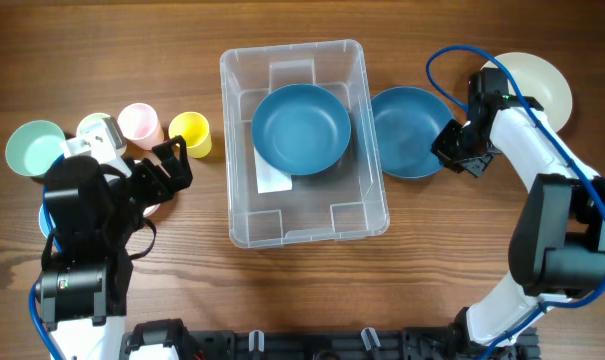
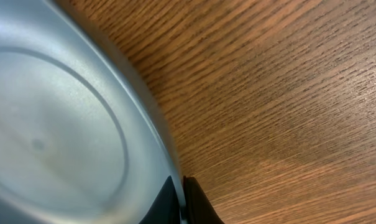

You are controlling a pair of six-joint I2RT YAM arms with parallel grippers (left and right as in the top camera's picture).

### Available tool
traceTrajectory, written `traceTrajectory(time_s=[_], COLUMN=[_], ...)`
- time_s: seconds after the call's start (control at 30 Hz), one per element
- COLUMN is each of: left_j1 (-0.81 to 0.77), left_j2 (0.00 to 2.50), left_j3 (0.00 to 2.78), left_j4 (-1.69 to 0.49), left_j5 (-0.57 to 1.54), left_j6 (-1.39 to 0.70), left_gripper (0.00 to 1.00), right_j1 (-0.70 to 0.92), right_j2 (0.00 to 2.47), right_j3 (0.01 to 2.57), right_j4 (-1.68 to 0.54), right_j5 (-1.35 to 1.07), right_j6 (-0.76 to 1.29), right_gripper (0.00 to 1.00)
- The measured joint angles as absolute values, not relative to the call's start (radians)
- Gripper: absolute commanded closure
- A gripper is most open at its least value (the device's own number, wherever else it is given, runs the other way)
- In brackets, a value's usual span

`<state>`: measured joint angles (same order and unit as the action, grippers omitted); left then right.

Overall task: Pack container
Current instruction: 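Grasp the second dark blue plate rim with the right gripper, then carry the second blue plate over and stack it in the container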

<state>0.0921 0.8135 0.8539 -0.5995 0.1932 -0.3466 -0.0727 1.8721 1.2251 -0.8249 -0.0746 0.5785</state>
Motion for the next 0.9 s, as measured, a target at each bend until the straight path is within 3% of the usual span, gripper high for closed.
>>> traceTrajectory(time_s=[0.43, 0.73, 0.9], left_j1=[0.092, 0.092, 0.092], left_j2=[0.813, 0.813, 0.813], left_j3=[0.854, 0.854, 0.854], left_j4=[-0.599, -0.599, -0.599], left_j5=[0.193, 0.193, 0.193], left_j6=[-0.347, -0.347, -0.347], left_gripper=[0.00, 0.00, 0.00], right_j1=[-0.033, 0.271, 0.398], right_j2=[1.441, 1.512, 1.693], right_j3=[1.496, 1.501, 1.500], right_j4=[-0.817, -0.762, -0.744], right_j5=[-0.087, -0.097, -0.066], right_j6=[0.536, 0.453, 0.391], right_gripper=[0.96, 0.96, 0.96])
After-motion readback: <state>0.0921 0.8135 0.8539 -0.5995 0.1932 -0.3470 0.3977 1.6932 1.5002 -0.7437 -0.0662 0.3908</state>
